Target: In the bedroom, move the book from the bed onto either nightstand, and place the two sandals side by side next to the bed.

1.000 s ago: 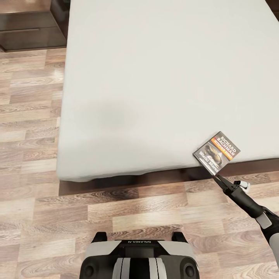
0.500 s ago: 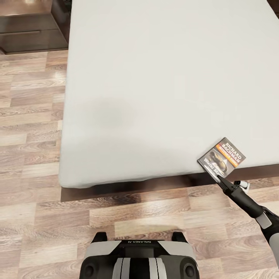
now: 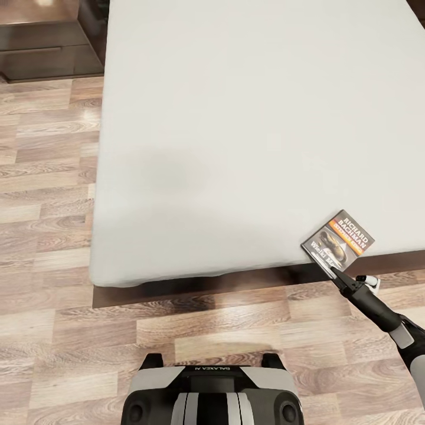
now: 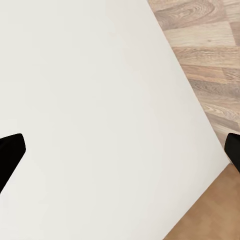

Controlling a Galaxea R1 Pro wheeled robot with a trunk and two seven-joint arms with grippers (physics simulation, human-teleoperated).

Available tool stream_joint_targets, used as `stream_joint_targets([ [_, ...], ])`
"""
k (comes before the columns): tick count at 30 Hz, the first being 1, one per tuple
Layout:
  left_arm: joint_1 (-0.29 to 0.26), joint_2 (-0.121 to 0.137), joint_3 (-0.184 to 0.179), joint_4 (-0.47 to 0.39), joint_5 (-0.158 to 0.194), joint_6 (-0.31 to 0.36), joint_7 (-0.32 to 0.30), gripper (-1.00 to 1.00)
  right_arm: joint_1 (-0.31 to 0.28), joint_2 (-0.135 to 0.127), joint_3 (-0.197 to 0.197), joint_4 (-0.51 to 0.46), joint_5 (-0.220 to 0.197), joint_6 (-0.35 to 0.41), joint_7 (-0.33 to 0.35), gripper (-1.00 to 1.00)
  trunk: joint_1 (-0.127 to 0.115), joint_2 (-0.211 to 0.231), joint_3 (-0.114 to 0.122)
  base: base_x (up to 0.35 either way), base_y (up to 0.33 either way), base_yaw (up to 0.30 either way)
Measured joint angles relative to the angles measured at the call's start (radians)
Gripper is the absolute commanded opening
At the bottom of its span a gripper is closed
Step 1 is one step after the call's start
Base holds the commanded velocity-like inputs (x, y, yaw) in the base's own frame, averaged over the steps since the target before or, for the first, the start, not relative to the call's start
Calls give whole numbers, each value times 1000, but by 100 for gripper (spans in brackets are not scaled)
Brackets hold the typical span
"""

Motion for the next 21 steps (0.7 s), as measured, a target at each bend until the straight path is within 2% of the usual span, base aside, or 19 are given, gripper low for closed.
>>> stream_joint_targets([
  [21, 0, 0, 0, 0, 0, 0, 0, 100, 0, -1, 0, 0, -1, 0, 0, 100, 0, 0, 0, 0, 0, 0],
])
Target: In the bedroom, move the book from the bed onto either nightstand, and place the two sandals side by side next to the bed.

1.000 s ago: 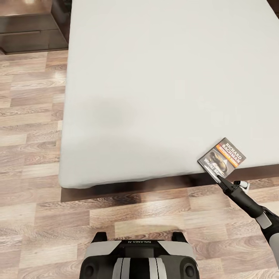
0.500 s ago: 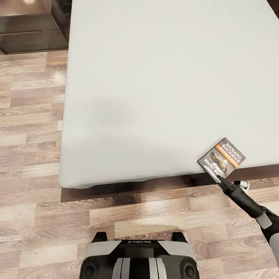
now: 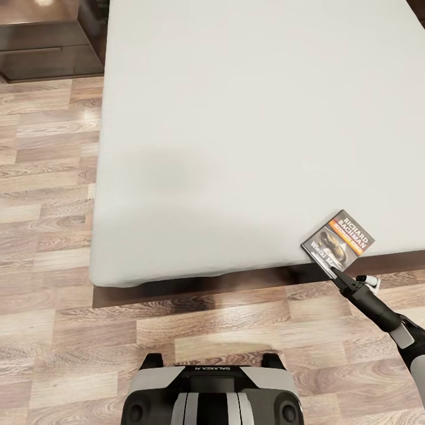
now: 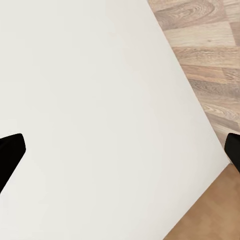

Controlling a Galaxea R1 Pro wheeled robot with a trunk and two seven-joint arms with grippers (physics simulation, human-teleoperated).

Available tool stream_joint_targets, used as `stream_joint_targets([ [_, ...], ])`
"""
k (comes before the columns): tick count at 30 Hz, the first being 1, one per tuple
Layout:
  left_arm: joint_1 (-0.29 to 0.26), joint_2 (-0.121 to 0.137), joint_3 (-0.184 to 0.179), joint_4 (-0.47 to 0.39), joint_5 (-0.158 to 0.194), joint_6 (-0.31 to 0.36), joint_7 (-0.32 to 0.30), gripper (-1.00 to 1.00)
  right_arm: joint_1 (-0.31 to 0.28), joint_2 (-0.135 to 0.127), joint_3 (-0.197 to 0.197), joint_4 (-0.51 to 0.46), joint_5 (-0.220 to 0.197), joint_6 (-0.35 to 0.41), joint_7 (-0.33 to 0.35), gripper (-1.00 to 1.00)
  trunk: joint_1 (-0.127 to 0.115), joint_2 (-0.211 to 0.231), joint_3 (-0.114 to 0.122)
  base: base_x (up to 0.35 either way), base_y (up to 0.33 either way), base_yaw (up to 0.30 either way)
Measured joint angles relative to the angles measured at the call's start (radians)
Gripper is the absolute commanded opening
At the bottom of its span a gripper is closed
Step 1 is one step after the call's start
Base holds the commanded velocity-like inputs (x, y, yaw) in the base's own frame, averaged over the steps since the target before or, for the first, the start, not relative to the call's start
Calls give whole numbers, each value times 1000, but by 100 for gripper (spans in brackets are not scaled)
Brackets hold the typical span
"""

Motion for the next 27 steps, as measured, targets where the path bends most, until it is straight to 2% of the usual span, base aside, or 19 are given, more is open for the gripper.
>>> stream_joint_targets([
  [27, 0, 0, 0, 0, 0, 0, 0, 100, 0, -2, -1, 0, -2, 0, 0, 100, 0, 0, 0, 0, 0, 0],
])
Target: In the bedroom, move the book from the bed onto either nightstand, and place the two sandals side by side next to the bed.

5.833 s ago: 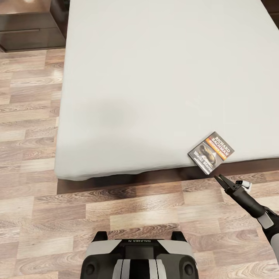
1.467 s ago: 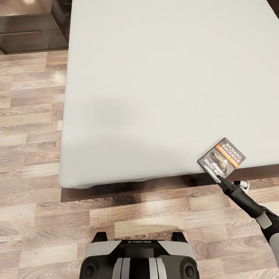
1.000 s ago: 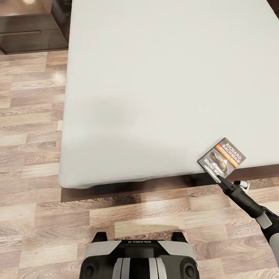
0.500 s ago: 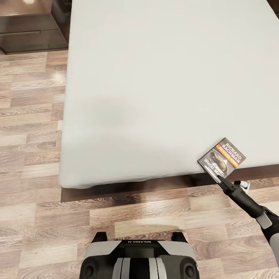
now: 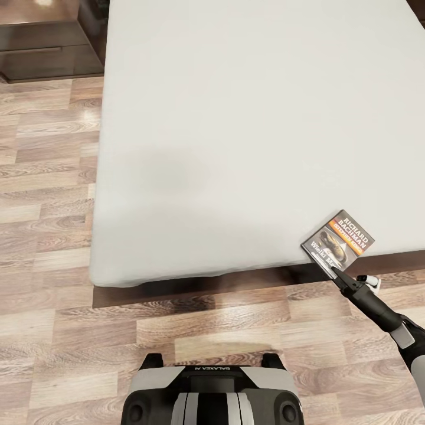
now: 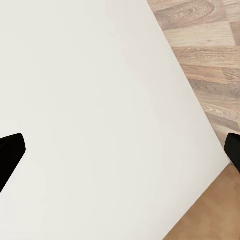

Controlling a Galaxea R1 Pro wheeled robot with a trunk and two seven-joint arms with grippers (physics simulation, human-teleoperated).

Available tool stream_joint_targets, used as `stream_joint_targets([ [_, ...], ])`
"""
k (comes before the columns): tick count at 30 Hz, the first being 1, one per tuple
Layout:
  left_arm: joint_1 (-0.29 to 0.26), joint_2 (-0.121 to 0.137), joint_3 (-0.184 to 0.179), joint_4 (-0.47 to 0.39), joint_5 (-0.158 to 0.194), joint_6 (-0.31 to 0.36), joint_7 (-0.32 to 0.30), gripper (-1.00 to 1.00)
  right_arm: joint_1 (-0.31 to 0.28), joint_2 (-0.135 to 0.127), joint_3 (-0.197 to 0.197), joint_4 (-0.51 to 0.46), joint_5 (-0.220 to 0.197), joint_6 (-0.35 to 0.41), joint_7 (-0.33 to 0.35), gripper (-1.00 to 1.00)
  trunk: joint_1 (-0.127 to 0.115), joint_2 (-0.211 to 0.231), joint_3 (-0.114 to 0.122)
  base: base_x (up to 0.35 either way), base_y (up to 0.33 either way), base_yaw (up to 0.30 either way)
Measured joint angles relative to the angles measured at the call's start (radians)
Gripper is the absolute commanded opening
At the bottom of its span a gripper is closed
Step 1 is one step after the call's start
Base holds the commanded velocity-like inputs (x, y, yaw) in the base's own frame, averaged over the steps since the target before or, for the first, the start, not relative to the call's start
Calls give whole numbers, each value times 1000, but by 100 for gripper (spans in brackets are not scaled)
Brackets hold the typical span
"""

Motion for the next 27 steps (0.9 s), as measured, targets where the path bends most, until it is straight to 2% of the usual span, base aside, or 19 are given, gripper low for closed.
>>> stream_joint_targets([
  [27, 1, 0, 0, 0, 0, 0, -1, 100, 0, 0, 0, 0, 1, 0, 0, 100, 0, 0, 0, 0, 0, 0],
])
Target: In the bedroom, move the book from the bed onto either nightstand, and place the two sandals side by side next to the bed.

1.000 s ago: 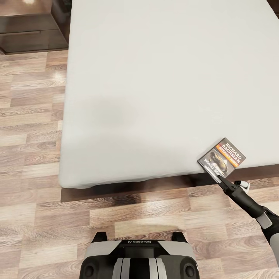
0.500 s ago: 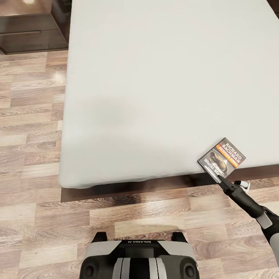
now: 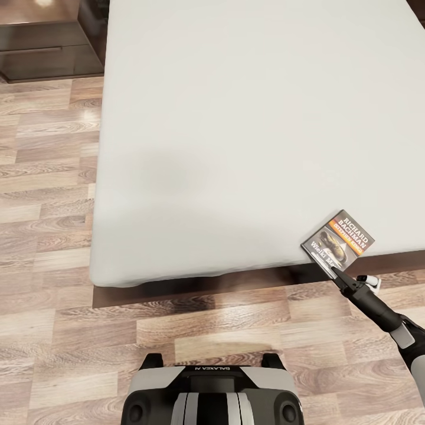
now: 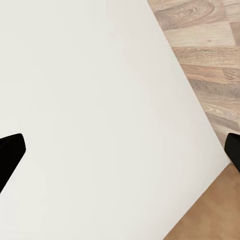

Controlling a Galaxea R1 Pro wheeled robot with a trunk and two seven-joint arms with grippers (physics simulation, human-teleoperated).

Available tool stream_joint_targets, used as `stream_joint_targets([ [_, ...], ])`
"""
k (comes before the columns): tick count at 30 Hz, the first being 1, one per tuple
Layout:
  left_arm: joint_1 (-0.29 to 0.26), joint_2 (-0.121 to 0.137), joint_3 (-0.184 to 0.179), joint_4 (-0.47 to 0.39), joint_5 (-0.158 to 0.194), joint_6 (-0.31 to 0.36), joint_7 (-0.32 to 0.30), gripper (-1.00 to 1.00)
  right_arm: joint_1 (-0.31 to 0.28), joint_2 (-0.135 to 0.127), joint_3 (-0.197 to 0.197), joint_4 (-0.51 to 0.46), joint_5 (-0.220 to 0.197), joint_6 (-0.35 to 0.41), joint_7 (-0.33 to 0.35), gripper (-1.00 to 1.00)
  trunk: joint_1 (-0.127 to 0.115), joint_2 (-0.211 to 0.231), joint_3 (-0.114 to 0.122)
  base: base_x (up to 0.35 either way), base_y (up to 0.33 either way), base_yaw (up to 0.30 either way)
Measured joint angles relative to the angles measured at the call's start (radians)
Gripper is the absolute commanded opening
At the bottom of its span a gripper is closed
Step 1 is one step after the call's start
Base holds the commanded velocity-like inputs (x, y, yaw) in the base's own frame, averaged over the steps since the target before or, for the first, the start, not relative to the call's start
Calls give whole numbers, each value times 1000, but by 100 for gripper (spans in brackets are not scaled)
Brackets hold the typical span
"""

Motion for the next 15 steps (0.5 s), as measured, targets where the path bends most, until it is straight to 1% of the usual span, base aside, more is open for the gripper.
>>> stream_joint_targets([
  [3, 0, 0, 0, 0, 0, 0, 0, 100, 0, 0, 0, 0, 1, 0, 0, 100, 0, 0, 0, 0, 0, 0],
  [4, 0, 0, 0, 0, 0, 0, 0, 100, 0, 0, 0, 0, 1, 0, 0, -100, 0, 0, 0, 0, 0, 0],
  [15, 0, 0, 0, 0, 0, 0, -1, 100, 0, 0, -1, -1, -7, -2, 0, -100, 0, 0, 0, 0, 0, 0],
])
